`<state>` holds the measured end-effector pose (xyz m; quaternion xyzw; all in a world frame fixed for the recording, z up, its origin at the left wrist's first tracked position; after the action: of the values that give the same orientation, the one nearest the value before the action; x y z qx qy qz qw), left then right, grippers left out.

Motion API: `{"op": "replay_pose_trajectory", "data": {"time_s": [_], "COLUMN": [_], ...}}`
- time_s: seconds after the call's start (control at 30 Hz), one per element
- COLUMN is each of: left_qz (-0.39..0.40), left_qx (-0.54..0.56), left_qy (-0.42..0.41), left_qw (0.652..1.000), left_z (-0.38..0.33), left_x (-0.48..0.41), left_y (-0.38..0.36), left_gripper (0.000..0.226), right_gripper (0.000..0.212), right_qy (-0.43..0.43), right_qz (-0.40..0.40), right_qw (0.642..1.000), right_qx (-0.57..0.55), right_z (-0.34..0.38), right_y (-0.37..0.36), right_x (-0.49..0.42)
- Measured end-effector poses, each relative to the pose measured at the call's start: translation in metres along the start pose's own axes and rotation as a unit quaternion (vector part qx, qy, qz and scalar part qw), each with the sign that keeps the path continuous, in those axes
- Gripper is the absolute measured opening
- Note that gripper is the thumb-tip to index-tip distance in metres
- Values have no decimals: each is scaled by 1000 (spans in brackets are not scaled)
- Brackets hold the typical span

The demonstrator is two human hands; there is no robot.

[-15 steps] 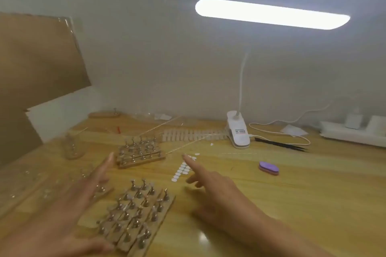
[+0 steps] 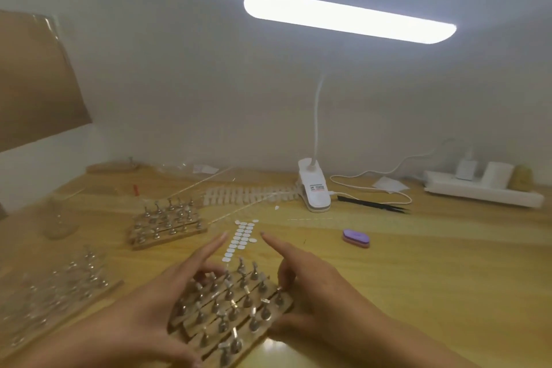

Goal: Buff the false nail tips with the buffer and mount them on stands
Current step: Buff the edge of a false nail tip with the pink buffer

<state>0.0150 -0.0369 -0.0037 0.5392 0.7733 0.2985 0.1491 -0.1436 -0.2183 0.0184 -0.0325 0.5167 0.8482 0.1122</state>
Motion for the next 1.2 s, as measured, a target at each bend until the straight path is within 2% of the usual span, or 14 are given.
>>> {"op": "replay_pose_trajectory", "data": {"time_s": [0.03, 0.17, 0.27, 0.37, 0.47, 0.53, 0.63, 0.73, 0.87, 0.93, 1.0, 1.03, 1.1, 1.2], "left_qz": [43, 168, 190, 198, 161, 87, -14, -42, -76, -75, -91, -102, -122, -125], "left_qx": [10, -35, -96, -94, -11, 30, 19, -1, -37, -40, -1, 16, -13, -149], "left_qy": [-33, -45, -70, -83, -70, -68, -94, -99, -65, -58, -65, -69, -67, -2], "left_qw": [999, 984, 975, 972, 984, 993, 995, 994, 994, 995, 994, 992, 990, 981], "left_z": [-24, -71, -90, -84, -71, -68, -70, -67, -48, -41, -44, -47, -48, -38], "left_x": [-6, -52, -79, -94, -95, -93, -86, -76, -67, -66, -72, -79, -103, -139], "left_y": [-2, -10, -8, -5, -8, -17, -28, -21, 1, 13, 29, 38, 52, 61], "left_gripper": [138, 125, 117, 113, 120, 126, 124, 124, 131, 131, 116, 96, 60, 46], "right_gripper": [104, 104, 100, 99, 102, 102, 101, 100, 93, 72, 51, 45, 37, 58], "right_qy": [-16, -71, -89, -110, -122, -123, -124, -109, -116, -96, -80, -88, -108, -95], "right_qz": [-5, -12, -18, -22, -31, -33, -39, -34, 2, -7, -65, -105, -115, -40], "right_qw": [1000, 997, 994, 991, 989, 989, 990, 993, 993, 995, 993, 989, 985, 980], "right_qx": [3, 38, 61, 69, 75, 74, 60, 40, 15, 16, 60, 53, 73, 172], "right_z": [-7, -34, -48, -64, -77, -80, -79, -82, -99, -100, -104, -110, -123, -127], "right_y": [6, 26, 39, 53, 63, 64, 62, 62, 65, 74, 91, 98, 98, 78], "right_x": [8, 31, 44, 59, 73, 76, 76, 78, 70, 68, 65, 61, 46, 19]}}
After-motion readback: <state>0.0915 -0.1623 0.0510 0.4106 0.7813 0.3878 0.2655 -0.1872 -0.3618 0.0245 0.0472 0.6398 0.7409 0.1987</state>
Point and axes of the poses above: each hand's wrist, its own x-axis away from the middle knuckle, its own y-axis out of the back of the hand, z = x × y, the point moved 4 cm from there along -x, towards the middle knuckle, and after that the axes turned 13 degrees about x, right-handed, at the moved point
